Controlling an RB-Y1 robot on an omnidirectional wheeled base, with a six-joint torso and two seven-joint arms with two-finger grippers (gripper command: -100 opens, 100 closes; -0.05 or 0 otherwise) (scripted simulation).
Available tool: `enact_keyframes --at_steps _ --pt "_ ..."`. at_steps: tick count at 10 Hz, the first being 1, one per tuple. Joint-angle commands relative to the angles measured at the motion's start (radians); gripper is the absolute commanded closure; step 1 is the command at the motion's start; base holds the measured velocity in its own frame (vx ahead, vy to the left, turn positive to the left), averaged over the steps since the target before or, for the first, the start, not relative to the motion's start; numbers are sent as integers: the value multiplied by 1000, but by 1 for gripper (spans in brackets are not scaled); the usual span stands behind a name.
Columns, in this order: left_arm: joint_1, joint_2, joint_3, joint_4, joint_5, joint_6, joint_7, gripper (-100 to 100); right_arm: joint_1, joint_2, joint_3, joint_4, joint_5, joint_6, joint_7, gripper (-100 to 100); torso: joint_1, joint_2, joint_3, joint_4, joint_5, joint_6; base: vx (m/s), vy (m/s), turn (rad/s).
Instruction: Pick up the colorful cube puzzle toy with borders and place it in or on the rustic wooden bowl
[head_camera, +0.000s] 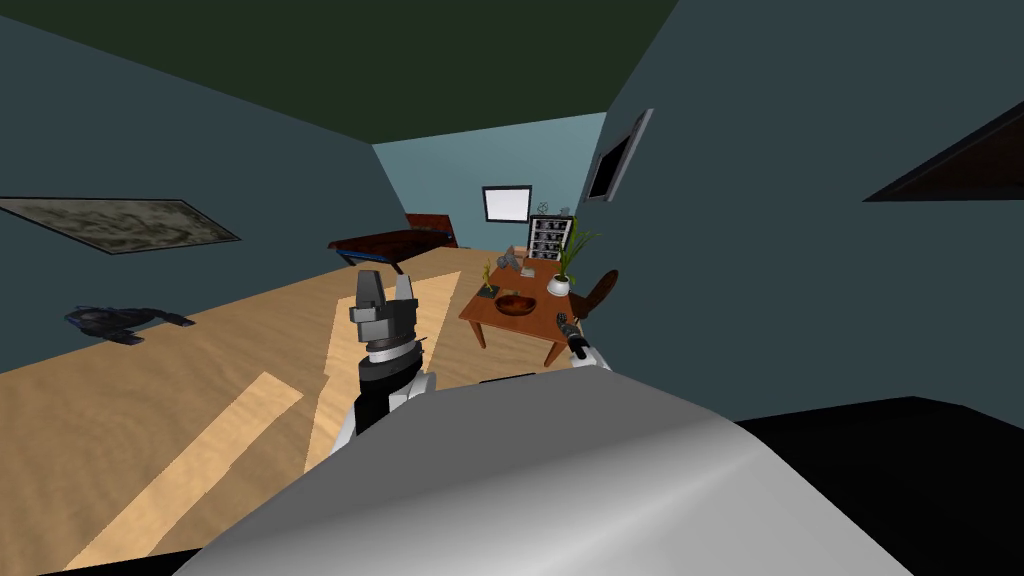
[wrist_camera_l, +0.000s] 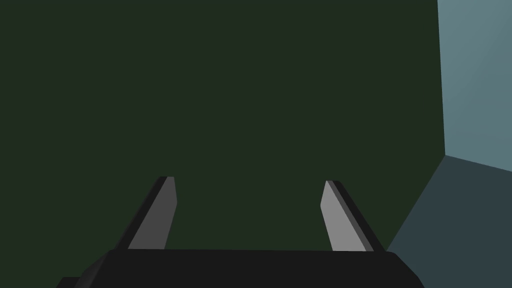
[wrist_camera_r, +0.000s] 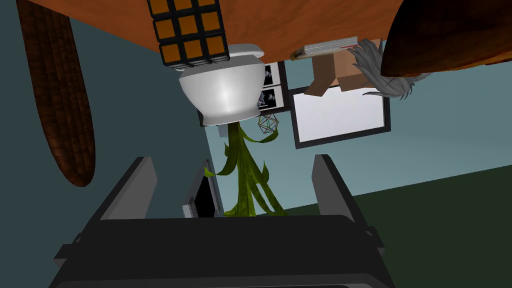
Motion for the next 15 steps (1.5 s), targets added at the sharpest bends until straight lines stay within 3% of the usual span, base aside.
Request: enact_keyframes --at_steps 1,3,5,6,10,13,14,15 --pt "0 0 0 0 0 0 0 0 -25 1 -15 50 27 15 12 -100 0 0 0 0 0 0 15 -23 49" --pt "0 0 0 0 0 0 0 0 -56 2 -36 120 69 43 28 -100 -1 -1 -1 0 0 0 33 -44 103" --pt "0 0 0 0 0 0 0 0 -70 1 -46 168 89 55 35 -100 -1 -1 -1 0 0 0 28 -32 34" --pt "0 0 0 0 0 0 0 0 -70 1 -46 168 89 55 35 -100 -1 -1 -1 0 0 0 23 -22 24" --pt "0 0 0 0 0 0 0 0 -121 -8 -77 275 151 94 58 -100 -2 -3 -1 0 0 0 44 -39 69" --pt "0 0 0 0 0 0 0 0 -155 -19 -93 321 182 111 71 -100 -1 -4 -2 -1 0 0 78 -38 59" --pt "0 0 0 0 0 0 0 0 -150 -18 -91 316 176 106 67 -100 -1 -5 -3 -1 0 0 48 -20 21" --pt "0 0 0 0 0 0 0 0 -152 -18 -93 319 177 106 69 0 0 -3 -2 -1 0 0 8 -4 -2"
